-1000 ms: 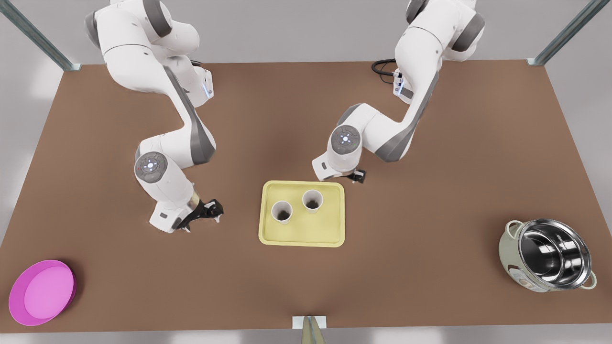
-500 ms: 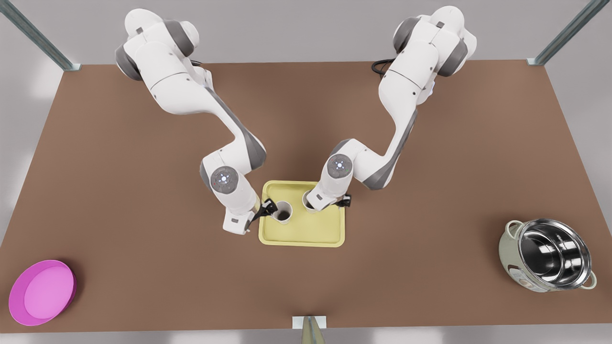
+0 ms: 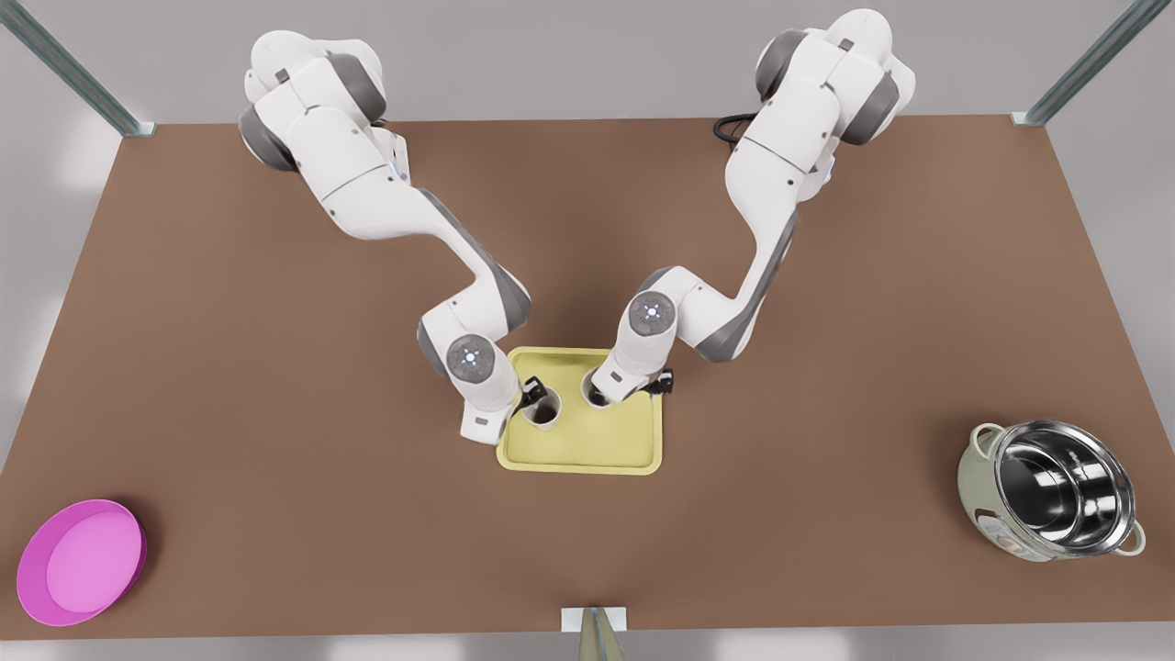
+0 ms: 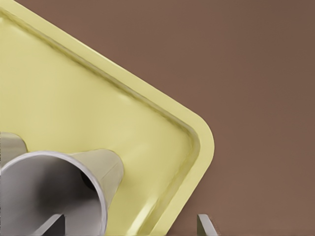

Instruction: Use the left arm to pick up the white IKEA cup from the tray and place it on the middle-left position; use the right arm to pick up the white IKEA cup from the tray and place it on the middle-right position

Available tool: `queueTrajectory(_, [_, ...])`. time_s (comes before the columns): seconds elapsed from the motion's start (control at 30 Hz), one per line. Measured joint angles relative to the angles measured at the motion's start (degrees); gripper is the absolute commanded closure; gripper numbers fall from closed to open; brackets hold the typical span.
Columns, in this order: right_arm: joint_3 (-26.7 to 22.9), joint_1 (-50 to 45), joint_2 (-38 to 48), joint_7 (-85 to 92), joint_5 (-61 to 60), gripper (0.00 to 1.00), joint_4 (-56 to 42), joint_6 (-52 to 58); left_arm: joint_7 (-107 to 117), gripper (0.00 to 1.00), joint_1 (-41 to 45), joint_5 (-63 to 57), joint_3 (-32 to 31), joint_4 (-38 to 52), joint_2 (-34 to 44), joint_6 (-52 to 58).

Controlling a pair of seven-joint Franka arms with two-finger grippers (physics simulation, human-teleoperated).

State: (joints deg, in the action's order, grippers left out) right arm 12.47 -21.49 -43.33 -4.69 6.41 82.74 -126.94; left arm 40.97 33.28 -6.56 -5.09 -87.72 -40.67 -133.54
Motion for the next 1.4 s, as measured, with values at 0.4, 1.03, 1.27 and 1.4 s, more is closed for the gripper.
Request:
queueTrajectory(0.4, [0.0, -2.09, -1.84, -2.52, 0.32, 0.36, -0.42, -0.9, 2.85, 0.76, 0.19, -0.49, -0.13, -0.88, 0.07, -1.09])
queueTrajectory(1.03, [0.11, 2.0, 4.96, -4.72, -2.39, 0.9, -0.84, 1.63, -9.37, 0.8, -26.22, 6.53, 1.91, -24.31, 21.21, 1.41])
queueTrajectory(1.27, [0.11, 17.72, 9.27, -0.89, -3.17, 0.9, -0.89, 7.07, -18.7, 0.79, -26.91, 6.63, 3.16, -25.93, 17.22, -10.21])
queueTrajectory(1.4, [-0.19, 24.0, 9.02, 4.98, -2.89, 0.91, -1.8, 8.77, -22.62, 0.79, -27.68, 6.71, 3.17, -25.94, 16.09, -13.46])
